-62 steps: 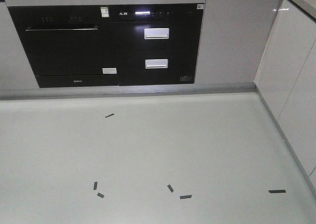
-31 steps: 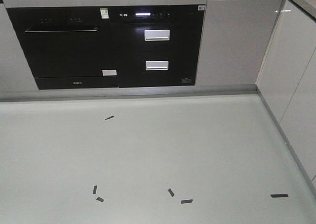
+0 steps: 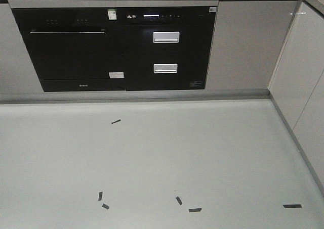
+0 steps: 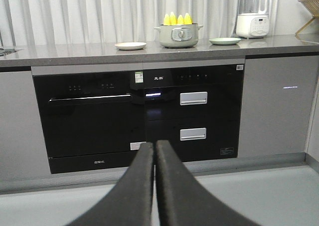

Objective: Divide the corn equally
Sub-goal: 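Drive the base forward toward the black built-in cabinet and counter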

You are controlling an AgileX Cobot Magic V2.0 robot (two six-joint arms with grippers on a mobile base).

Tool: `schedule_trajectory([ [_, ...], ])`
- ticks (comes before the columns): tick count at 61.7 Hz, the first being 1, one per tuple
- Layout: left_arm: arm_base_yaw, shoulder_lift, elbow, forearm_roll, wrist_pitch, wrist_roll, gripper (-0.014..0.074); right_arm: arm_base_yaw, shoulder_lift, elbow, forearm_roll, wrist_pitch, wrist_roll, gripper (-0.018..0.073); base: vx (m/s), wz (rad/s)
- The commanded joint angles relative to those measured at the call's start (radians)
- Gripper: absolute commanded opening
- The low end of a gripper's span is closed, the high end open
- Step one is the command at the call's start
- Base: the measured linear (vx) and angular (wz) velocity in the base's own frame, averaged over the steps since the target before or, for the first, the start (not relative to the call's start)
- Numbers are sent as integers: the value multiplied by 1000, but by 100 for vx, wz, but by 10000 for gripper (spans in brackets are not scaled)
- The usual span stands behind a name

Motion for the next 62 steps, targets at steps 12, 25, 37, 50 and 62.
schedule_trajectory([
  [12,-6,-16,15,-2,-68,-6,-6,-4,2,7,-6,-80,-1,-6,3,7],
  [25,-6,-16,15,-2,-68,-6,-6,-4,2,7,-6,-80,-1,-6,3,7],
  [37,-6,-16,15,-2,-68,-6,-6,-4,2,7,-6,-80,-1,-6,3,5],
  [50,-6,-16,15,-2,-68,-6,-6,-4,2,7,-6,-80,-1,-6,3,3],
  [62,-6,-16,15,-2,-68,-6,-6,-4,2,7,-6,-80,-1,-6,3,3],
])
